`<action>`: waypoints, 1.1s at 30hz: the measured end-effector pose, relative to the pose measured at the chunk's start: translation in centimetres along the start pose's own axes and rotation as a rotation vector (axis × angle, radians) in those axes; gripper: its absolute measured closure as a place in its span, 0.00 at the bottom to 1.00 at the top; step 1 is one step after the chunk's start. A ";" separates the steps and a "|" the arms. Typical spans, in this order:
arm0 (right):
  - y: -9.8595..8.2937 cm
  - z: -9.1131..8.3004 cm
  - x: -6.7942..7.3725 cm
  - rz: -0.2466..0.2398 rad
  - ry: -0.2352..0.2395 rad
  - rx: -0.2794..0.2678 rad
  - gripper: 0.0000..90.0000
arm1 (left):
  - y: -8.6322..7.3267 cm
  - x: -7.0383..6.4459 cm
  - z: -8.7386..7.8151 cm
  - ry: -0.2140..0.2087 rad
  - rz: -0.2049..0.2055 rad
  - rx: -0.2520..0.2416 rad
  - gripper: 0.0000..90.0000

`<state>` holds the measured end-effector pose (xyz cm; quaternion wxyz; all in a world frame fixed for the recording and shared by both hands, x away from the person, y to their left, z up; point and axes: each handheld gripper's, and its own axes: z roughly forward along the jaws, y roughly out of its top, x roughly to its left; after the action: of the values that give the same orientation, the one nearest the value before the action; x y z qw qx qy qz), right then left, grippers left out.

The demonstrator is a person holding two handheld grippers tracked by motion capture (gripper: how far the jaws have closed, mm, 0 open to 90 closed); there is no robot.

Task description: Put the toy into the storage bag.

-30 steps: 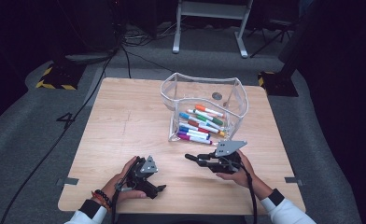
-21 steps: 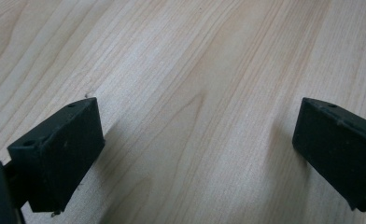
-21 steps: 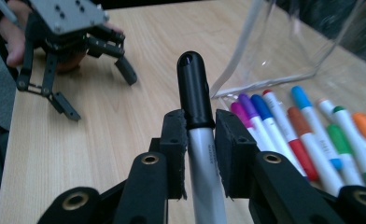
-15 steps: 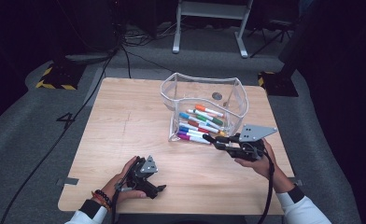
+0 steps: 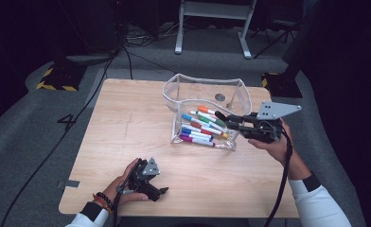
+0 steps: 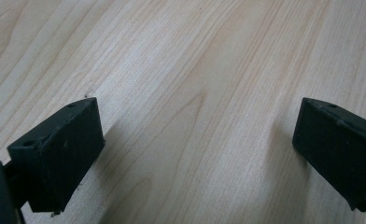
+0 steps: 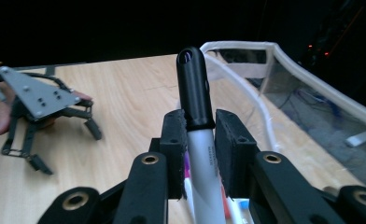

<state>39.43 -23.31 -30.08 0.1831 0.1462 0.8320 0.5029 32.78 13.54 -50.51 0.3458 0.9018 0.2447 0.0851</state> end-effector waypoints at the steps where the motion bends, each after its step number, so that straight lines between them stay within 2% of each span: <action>1: 0.4 0.0 -0.2 0.001 -0.001 -0.004 0.83 | 0.0 0.0 0.0 0.000 0.000 0.000 0.02; 6: 2.0 0.3 -1.8 -0.006 -0.011 0.000 0.83 | 0.0 0.0 0.0 0.000 0.000 0.000 0.02; 8: 2.3 0.5 -3.0 0.020 -0.005 -0.006 0.83 | 0.0 0.0 0.0 0.000 0.000 0.000 0.02; 14: 3.4 1.5 -5.9 0.036 -0.043 0.017 0.83 | 0.0 0.0 0.0 0.000 0.000 0.000 0.02; 15: 3.4 1.8 -6.5 0.056 -0.040 0.014 0.83 | 0.0 0.0 0.0 0.000 0.000 0.000 0.02; 16: 3.4 2.1 -6.8 0.056 -0.040 0.017 0.83 | 0.0 0.0 0.0 0.000 0.000 0.000 0.02; 17: 3.5 2.5 -7.1 0.047 -0.055 0.036 0.83 | 0.0 0.0 0.0 0.000 0.000 0.000 0.02; 23: 3.4 4.7 -8.7 0.054 -0.074 0.107 0.83 | 0.0 0.0 0.0 -0.001 0.001 0.000 0.02; 27: 3.4 6.1 -9.6 0.043 -0.105 0.170 0.83 | 0.0 0.0 0.0 -0.001 0.001 0.000 0.02; 33: 2.8 7.8 -10.2 0.040 -0.122 0.257 0.83 | 0.0 0.0 0.0 -0.001 0.001 0.000 0.02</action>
<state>52.23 -20.31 -29.26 0.2030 0.2151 0.8737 0.3862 32.80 13.54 -50.51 0.3460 0.9019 0.2442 0.0848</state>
